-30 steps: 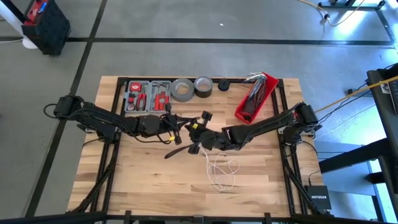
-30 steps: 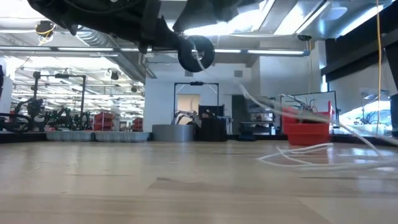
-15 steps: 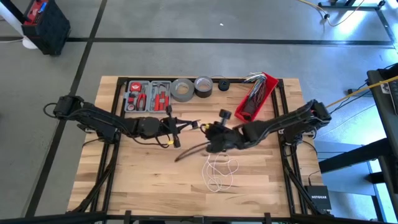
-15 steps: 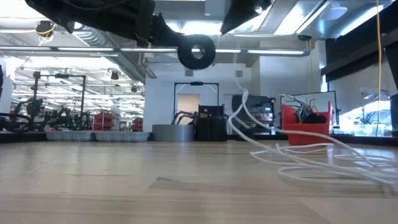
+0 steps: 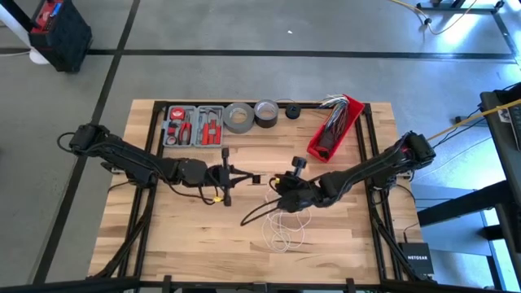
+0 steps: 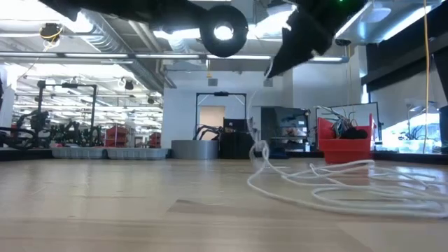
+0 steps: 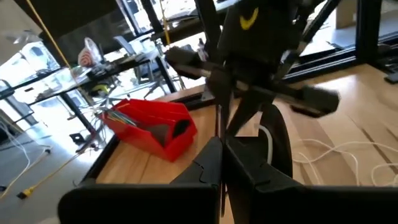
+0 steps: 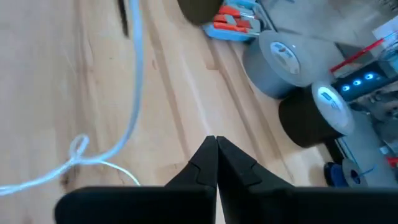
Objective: Coil cords
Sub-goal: Coil the white wire onto the black spool
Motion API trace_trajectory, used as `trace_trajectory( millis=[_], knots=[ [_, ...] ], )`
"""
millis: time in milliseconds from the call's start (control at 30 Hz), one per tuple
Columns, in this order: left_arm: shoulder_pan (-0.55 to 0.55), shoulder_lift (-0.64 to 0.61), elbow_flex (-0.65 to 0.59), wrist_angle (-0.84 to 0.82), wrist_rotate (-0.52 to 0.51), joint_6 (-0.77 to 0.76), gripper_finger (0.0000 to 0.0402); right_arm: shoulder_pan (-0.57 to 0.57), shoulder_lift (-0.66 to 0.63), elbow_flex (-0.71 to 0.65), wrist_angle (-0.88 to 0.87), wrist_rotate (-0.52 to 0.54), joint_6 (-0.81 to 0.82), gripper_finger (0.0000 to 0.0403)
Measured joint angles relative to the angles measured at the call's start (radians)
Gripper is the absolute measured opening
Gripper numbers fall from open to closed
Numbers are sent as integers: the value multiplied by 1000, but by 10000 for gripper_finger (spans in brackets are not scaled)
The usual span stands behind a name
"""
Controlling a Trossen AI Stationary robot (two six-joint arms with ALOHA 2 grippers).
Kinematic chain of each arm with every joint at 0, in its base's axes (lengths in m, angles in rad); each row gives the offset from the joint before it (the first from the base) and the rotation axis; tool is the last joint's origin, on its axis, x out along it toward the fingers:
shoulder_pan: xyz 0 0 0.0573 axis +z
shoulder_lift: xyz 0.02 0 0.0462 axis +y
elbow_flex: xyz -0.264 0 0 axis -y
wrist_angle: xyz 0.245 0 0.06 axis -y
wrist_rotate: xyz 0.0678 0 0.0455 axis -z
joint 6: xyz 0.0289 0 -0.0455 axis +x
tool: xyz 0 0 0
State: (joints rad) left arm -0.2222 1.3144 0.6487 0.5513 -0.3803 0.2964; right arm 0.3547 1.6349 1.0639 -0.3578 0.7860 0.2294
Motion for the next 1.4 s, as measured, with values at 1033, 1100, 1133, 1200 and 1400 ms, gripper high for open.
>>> trace_trajectory(
  millis=[1033,1100,1133,1200,1400],
  knots=[
    [2,0,6,19,11,-76,1,115,-22,-170,278,-54,290,147],
    [3,0,6,20,3,-83,1,131,19,-221,387,-15,293,143],
    [3,0,6,22,-1,-83,1,139,40,-240,437,-13,288,141],
    [3,0,6,28,-4,-84,1,141,79,-261,551,2,263,138],
    [8,0,6,42,-5,-87,1,112,183,-264,744,28,145,131]
  ],
)
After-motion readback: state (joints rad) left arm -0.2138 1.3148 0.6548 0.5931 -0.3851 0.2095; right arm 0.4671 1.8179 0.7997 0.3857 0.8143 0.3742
